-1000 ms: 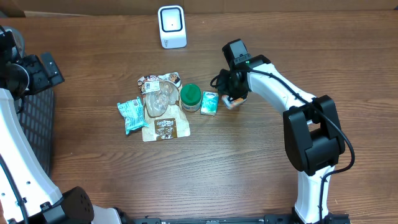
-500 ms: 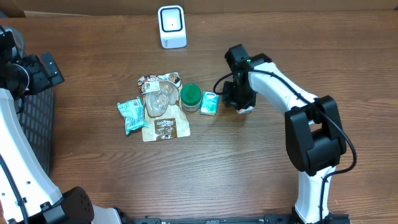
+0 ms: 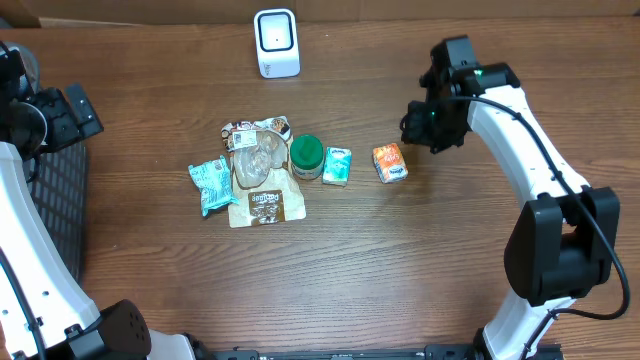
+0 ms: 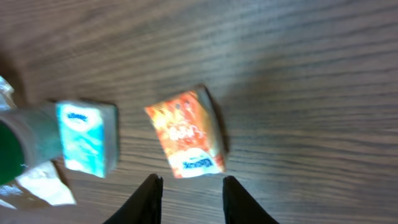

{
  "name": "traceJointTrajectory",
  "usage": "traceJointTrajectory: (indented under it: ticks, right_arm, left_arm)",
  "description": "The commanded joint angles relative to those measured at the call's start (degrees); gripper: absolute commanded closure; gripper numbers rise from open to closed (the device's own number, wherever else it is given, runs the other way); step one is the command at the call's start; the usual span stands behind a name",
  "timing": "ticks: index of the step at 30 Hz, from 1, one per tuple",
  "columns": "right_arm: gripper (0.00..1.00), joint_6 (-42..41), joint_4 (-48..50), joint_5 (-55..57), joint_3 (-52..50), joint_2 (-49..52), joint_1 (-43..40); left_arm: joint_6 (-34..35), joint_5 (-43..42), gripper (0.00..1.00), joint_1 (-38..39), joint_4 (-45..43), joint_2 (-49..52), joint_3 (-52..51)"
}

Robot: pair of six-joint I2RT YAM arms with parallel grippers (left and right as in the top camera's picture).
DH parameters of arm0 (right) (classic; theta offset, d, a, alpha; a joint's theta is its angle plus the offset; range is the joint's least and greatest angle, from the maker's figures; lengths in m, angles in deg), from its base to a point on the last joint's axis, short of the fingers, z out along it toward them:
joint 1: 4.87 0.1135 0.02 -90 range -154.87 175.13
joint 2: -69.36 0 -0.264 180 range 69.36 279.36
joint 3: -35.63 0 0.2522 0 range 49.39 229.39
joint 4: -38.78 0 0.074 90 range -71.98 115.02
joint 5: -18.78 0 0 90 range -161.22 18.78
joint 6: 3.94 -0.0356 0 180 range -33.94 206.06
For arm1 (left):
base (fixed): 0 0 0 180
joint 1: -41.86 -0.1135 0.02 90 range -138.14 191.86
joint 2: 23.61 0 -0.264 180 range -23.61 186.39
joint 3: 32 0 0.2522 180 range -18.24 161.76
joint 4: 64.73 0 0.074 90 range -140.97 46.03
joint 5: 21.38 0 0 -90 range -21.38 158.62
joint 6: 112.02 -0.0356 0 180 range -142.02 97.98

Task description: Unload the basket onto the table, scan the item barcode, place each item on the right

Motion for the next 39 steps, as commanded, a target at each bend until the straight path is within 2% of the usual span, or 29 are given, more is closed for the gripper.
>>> traceJointTrajectory:
  ticks: [1,9,34,39]
  right_arm:
    - [0.73,3.8,2.7,-5.0,-5.1,0.4,-0.7]
    - [0.74,3.8,10.9,-7.6,-12.7,0.4,-0.8]
    - [0.75,2.0,21.6,-9.6,-22.0,0.5,-0.8]
    - [0.82,1.4,22.8,-9.8,-21.5,0.5,-0.9]
  left_arm:
    - [-1.3,0.3,0.0,-0.2,0.1,0.1,1.0]
    - [-1.3,0.3,0.0,-0.2,0.1,0.1,1.0]
    - [-1.3,0.3,0.0,-0.2,0.1,0.1,1.0]
    - [-1.3,0.3,0.0,-0.2,0.1,0.1,1.0]
